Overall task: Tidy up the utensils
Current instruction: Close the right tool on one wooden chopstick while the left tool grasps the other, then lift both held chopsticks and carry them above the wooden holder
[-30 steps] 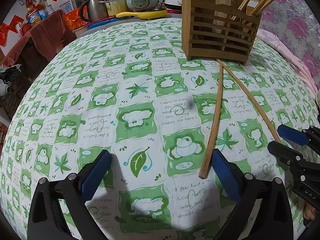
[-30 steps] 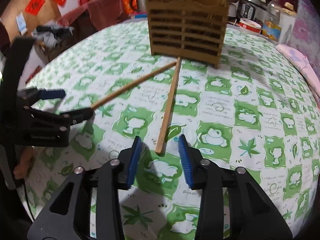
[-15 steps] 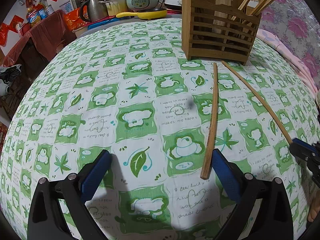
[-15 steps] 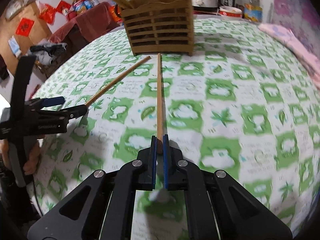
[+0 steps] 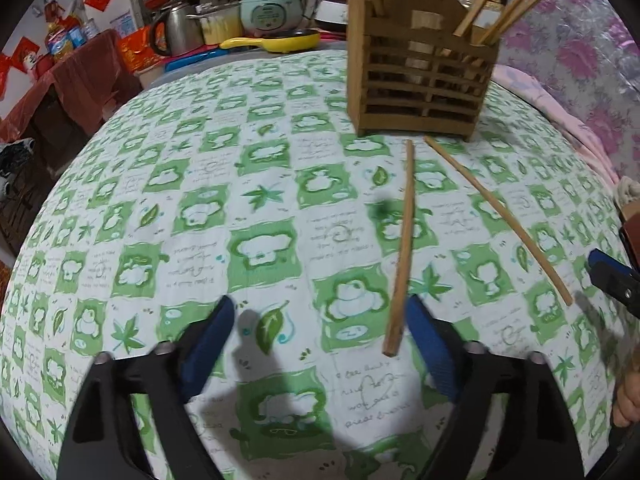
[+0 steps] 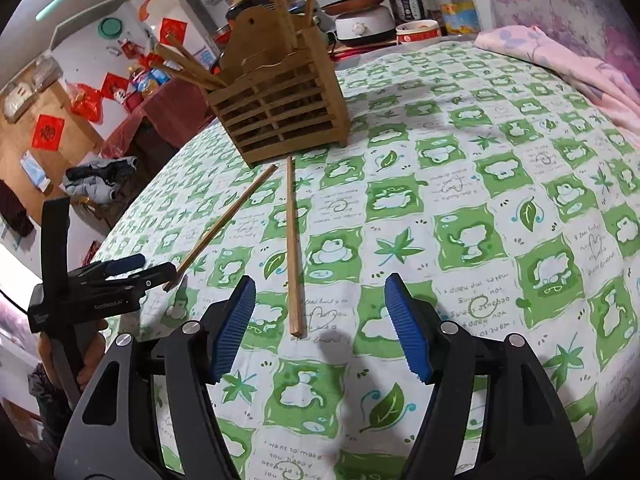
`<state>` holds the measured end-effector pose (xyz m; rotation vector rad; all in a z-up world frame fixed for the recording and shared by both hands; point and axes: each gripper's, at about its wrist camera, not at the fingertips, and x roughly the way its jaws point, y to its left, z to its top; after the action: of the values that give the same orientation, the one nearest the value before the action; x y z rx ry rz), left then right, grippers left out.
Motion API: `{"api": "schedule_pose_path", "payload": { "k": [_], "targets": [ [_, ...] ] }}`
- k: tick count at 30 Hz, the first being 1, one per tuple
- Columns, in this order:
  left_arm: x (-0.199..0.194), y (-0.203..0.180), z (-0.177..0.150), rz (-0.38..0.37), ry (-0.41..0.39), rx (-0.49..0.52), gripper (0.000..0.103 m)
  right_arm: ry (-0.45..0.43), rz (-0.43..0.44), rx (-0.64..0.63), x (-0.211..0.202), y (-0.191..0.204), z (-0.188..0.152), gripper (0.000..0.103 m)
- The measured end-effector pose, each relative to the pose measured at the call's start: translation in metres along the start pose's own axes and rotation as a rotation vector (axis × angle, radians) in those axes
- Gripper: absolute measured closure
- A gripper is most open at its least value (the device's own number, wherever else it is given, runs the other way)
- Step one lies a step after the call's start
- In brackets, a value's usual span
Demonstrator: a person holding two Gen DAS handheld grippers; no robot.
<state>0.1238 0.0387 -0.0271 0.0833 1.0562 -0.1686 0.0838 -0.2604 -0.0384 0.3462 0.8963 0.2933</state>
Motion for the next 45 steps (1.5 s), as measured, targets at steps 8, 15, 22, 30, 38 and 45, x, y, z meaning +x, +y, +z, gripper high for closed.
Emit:
{"api": "schedule_pose_path", "payload": {
  "k": [8,15,22,30,38,45],
  "targets": [
    [0.001,-0.017,-0.004,-0.039,0.004,0.067,0.069,0.004,0.001,0.007,0.000,-0.002,0.000,0.035],
    [-0.004,-0.028,-0.013,-0.054,-0.008,0.112,0.094,0.004,0.004,-0.008,0.001,0.000,-0.001,0.035],
    [-0.005,-0.026,-0.015,-0.068,-0.007,0.087,0.092,0.018,0.011,-0.069,0.004,0.012,-0.002,0.035],
    [-0.006,-0.028,-0.016,-0.060,-0.012,0.095,0.094,0.141,-0.065,-0.192,0.026,0.035,-0.007,0.064],
    [-0.011,-0.030,-0.024,-0.052,-0.022,0.094,0.096,0.145,-0.111,-0.221,0.027,0.039,-0.009,0.096],
    [-0.032,-0.023,-0.018,-0.037,-0.071,0.059,0.097,0.038,-0.154,-0.252,0.000,0.044,-0.007,0.096]
  ]
}}
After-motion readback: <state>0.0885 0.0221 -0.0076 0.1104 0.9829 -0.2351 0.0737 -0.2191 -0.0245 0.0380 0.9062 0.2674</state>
